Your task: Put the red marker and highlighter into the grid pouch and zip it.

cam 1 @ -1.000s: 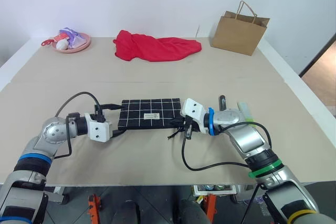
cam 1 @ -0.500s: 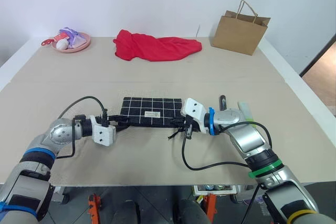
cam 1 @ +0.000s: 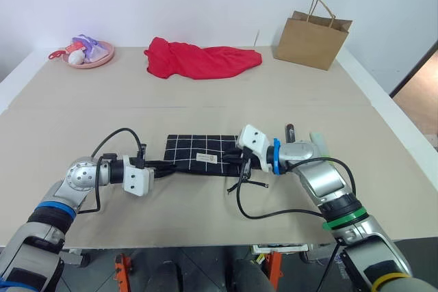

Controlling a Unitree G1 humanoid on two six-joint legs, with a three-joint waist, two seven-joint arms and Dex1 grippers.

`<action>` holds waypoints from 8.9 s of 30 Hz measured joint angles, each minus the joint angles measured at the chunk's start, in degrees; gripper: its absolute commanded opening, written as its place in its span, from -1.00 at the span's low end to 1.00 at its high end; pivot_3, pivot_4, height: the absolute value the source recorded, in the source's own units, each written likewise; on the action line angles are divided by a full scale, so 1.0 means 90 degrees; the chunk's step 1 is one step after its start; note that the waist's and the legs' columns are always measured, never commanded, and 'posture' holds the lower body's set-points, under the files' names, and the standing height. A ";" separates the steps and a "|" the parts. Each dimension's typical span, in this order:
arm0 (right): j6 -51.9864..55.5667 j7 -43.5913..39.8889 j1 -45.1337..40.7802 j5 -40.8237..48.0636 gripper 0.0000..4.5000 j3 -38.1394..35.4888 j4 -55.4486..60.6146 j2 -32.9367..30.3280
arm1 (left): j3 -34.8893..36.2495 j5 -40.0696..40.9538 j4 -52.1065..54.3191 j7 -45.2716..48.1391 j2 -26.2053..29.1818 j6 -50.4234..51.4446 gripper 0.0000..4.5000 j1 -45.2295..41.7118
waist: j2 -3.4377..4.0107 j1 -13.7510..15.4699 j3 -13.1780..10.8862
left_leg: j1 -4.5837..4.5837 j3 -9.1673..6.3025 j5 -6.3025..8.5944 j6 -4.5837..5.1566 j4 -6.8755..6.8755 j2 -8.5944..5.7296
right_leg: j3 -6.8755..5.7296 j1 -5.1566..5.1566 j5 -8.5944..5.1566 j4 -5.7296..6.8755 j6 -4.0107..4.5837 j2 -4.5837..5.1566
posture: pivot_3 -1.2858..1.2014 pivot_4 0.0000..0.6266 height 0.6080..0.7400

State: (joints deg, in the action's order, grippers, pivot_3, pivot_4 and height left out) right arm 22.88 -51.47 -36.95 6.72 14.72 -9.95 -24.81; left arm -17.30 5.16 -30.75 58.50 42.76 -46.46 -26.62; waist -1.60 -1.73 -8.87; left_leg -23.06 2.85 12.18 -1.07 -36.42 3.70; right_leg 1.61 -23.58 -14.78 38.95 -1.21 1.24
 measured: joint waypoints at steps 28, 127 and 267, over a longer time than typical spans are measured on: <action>0.0988 0.0789 0.0633 0.1102 0.84 -0.1491 0.0943 -0.0640 | 0.1245 0.1236 0.5016 -0.2021 -0.0574 0.8843 -1.00 0.0176 | -0.0029 -0.0021 -0.0029 | -0.0036 -0.0004 0.0002 0.0002 0.0012 -0.0004 | 0.0022 -0.0042 -0.0009 -0.0001 -0.0007 -0.0014 | 0.03 -0.52 1.00; 0.2039 0.1546 0.2481 0.0549 0.98 -0.2689 0.1415 -0.2234 | 0.1415 0.1449 0.5210 -0.1690 -0.1147 0.8457 -1.00 0.0666 | -0.0060 0.0033 -0.0044 | -0.0025 0.0003 0.0025 -0.0030 0.0001 -0.0016 | 0.0062 -0.0030 -0.0030 -0.0005 -0.0033 -0.0016 | 0.03 -0.52 1.00; -0.1084 -0.0367 -0.0472 -0.1894 0.98 0.0929 0.1512 -0.1299 | 0.1171 0.1422 0.4962 -0.1454 -0.1420 0.8200 -1.00 0.0508 | -0.0045 0.0056 -0.0058 | -0.0058 -0.0055 0.0028 0.0001 -0.0035 -0.0100 | 0.0162 0.0026 0.0015 -0.0080 -0.0095 -0.0024 | 0.03 -0.52 1.00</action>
State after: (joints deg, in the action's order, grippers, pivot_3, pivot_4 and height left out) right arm 13.12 -54.78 -41.20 -10.33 23.08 3.66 -36.50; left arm -6.76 17.96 13.91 45.42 29.98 27.34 -22.04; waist -2.00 -1.22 -9.39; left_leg -23.57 2.35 12.44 -1.06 -36.73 2.80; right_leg 3.06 -23.35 -14.64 38.23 -2.07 1.03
